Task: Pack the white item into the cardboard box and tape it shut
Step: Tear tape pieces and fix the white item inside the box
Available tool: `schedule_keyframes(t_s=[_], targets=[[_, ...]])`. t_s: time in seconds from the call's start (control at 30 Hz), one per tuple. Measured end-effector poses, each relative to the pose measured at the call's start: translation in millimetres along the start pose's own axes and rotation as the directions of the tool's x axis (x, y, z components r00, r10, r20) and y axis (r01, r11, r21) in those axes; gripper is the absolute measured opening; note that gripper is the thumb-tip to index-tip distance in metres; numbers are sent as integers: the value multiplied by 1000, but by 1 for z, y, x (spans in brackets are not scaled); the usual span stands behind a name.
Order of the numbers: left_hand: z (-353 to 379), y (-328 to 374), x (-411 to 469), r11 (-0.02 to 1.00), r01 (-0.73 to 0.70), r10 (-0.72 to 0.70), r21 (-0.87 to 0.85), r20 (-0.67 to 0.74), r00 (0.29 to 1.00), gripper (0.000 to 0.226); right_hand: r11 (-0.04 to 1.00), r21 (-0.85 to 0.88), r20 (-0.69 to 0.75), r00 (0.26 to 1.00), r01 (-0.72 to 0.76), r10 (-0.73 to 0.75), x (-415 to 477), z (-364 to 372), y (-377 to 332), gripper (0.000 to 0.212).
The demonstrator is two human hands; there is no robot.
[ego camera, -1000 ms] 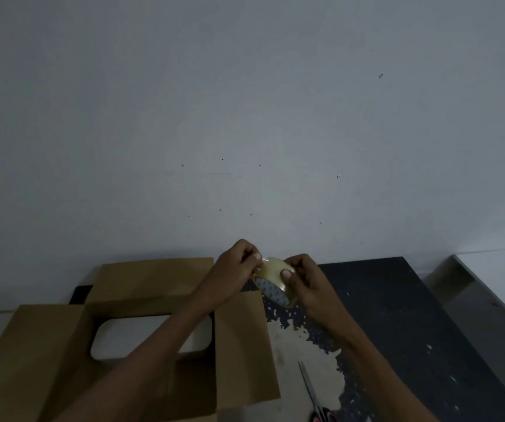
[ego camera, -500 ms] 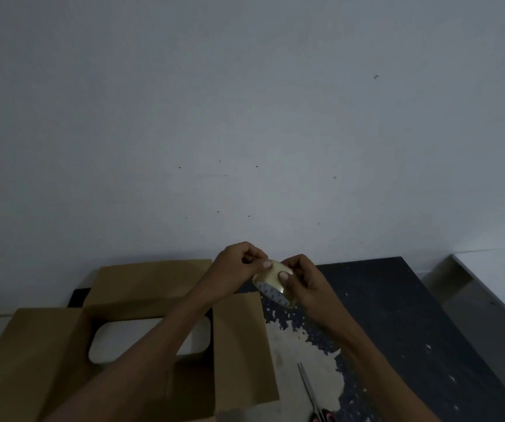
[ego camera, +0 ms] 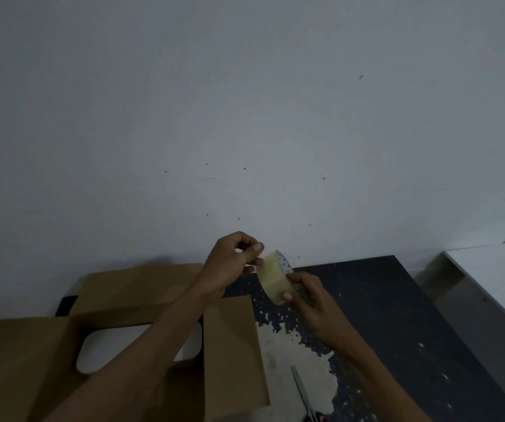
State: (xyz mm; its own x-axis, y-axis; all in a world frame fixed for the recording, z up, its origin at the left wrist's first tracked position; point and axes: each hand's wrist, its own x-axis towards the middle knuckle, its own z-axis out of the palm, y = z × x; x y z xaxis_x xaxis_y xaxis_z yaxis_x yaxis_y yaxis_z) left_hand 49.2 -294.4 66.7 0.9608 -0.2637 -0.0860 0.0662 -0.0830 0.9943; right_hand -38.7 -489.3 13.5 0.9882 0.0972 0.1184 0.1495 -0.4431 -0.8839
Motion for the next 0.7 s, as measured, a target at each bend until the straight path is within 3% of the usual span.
schedule_keyframes(t_s=[0.07,0.13,0.17,0.23,0.27,0.3,0.37,0.4,0.47,0.53,0.63,0.7], targets=[[6,-1,-1,999,-48,48,16,43,998,12,999,13,-3,999,-41,41,-4,-5,7,28],[9,4,0,995,-101,100,-1,147,984,8,931,301,122,977,-205,176,-7,-8,8,40],[9,8,0,993,-113,113,-15,212,971,8,787,538,196,952,-303,234,-8,-9,9,47],[7,17,2,992,-128,122,-3,330,936,9,330,852,300,896,-406,328,-5,-12,4,56],[6,20,3,990,-141,121,23,381,917,10,173,906,311,884,-387,348,-2,-12,2,54],[6,22,4,986,-160,123,52,425,897,11,128,921,303,884,-367,355,1,-11,-5,46],[4,25,7,978,-194,133,81,474,870,13,242,917,230,917,-316,326,10,-7,-12,15],[3,26,8,975,-200,134,92,472,872,14,325,908,157,935,-263,319,14,-6,-14,17],[-2,27,9,965,-217,141,148,409,902,12,457,870,27,944,-184,329,20,-5,-15,40],[-9,27,7,942,-236,155,239,313,937,7,480,867,-61,930,-131,363,24,-6,-17,56],[-20,25,4,947,-162,84,278,272,959,6,517,851,-85,949,-88,302,27,-9,-16,58],[-25,23,3,985,-34,-20,169,305,952,9,569,813,-31,966,-125,256,28,-12,-18,66]])
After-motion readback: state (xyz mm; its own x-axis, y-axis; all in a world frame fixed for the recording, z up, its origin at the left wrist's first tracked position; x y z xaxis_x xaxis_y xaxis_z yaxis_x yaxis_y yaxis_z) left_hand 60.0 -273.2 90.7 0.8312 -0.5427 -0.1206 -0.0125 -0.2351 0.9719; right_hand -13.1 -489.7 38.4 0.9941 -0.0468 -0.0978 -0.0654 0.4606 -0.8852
